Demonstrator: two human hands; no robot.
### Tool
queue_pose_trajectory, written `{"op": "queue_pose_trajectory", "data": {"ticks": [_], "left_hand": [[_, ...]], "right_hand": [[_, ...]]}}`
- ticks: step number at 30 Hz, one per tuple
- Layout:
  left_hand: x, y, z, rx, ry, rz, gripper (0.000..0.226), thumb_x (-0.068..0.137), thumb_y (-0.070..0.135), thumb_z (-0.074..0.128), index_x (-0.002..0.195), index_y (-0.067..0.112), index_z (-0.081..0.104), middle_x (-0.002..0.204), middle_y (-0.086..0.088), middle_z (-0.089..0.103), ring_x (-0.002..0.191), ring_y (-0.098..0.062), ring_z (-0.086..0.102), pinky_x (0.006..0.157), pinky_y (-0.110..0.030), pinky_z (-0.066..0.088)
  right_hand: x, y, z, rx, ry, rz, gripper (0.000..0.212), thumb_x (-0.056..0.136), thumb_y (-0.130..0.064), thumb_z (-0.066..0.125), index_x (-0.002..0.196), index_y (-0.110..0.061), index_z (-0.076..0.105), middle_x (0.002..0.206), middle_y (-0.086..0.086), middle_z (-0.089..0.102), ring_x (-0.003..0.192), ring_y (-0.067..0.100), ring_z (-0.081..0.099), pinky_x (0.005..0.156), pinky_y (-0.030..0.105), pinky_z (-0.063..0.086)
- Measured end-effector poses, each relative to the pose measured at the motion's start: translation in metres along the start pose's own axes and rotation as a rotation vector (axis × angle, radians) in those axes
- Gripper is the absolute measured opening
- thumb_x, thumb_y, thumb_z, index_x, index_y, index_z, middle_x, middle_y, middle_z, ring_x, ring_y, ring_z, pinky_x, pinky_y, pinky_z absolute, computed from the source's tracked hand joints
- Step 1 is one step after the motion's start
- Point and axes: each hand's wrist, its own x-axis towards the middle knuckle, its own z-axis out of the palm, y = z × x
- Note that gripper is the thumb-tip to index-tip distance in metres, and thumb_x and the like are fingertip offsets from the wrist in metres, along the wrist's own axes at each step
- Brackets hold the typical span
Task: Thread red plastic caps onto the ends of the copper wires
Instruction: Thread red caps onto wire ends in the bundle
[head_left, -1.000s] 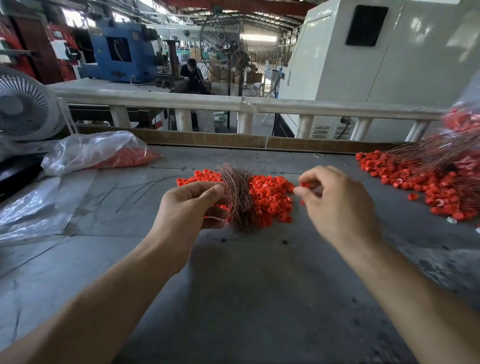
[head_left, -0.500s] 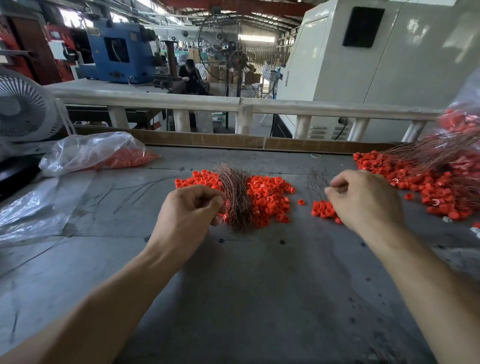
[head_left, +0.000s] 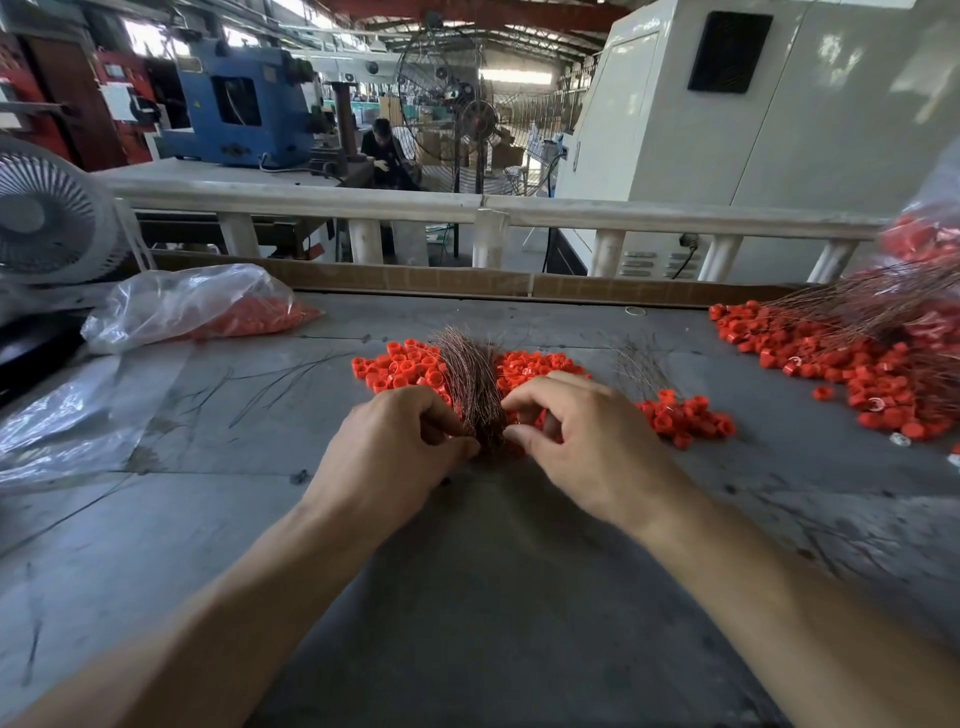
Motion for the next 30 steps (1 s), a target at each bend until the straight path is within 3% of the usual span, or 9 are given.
{"op": "queue_pose_trajectory", "data": {"ticks": [7,10,14,16,20,24,30], "left_hand": [[0.002,-0.003,0.002,0.041,0.021,0.022,0.011,0.081,0.038,0.079,0.077,0.038,0.068,0.067,0.027,0.064,0.068,0.006,0.059,0.056,-0.022,0.041],[0.003,-0.003,0.001,0.000,0.035,0.038,0.013,0.081,0.040,0.079,0.076,0.037,0.068,0.069,0.030,0.064,0.066,0.007,0.059,0.054,-0.023,0.038],[0.002,0.000,0.000,-0.062,0.059,0.074,0.011,0.081,0.040,0.080,0.080,0.039,0.069,0.076,0.026,0.066,0.072,0.003,0.060,0.060,-0.021,0.045],[0.000,0.002,0.000,-0.076,0.073,0.093,0.011,0.082,0.038,0.079,0.082,0.039,0.068,0.081,0.029,0.064,0.073,0.004,0.059,0.057,-0.013,0.041],[0.003,0.007,0.003,-0.026,0.130,0.143,0.012,0.085,0.034,0.077,0.093,0.036,0.069,0.079,0.020,0.063,0.072,0.004,0.054,0.058,-0.012,0.035],[0.007,0.012,0.003,0.085,0.106,0.219,0.017,0.090,0.030,0.073,0.105,0.037,0.073,0.098,0.014,0.062,0.084,-0.007,0.056,0.076,-0.029,0.049],[0.008,0.012,0.003,0.131,0.137,0.305,0.008,0.093,0.025,0.069,0.096,0.030,0.075,0.094,0.012,0.061,0.084,-0.011,0.057,0.074,-0.036,0.051]], "right_hand": [[0.006,-0.008,0.009,-0.019,0.042,-0.029,0.006,0.093,-0.024,0.071,0.096,-0.020,0.073,0.096,-0.007,0.067,0.098,0.016,0.061,0.083,0.041,0.050],[0.005,-0.007,0.007,0.005,0.077,-0.037,0.004,0.094,-0.023,0.071,0.092,-0.020,0.071,0.092,-0.008,0.066,0.094,0.015,0.061,0.080,0.042,0.051],[0.002,-0.007,0.003,0.031,0.098,-0.075,0.005,0.095,-0.021,0.069,0.090,-0.019,0.066,0.090,-0.011,0.063,0.090,0.012,0.060,0.077,0.041,0.052],[0.001,-0.008,0.003,0.038,0.101,-0.075,0.005,0.095,-0.021,0.068,0.091,-0.020,0.066,0.091,-0.011,0.063,0.090,0.011,0.059,0.077,0.040,0.052],[0.001,-0.010,0.005,0.018,0.075,-0.042,0.006,0.095,-0.025,0.070,0.093,-0.020,0.068,0.093,-0.010,0.065,0.093,0.013,0.060,0.078,0.042,0.051],[0.001,-0.008,0.004,0.015,0.039,-0.019,0.007,0.094,-0.027,0.069,0.093,-0.020,0.068,0.093,-0.010,0.065,0.093,0.014,0.060,0.078,0.042,0.051],[0.000,-0.009,0.005,0.037,0.020,-0.016,0.007,0.094,-0.025,0.070,0.093,-0.018,0.070,0.092,-0.008,0.067,0.092,0.015,0.061,0.079,0.042,0.051]]}}
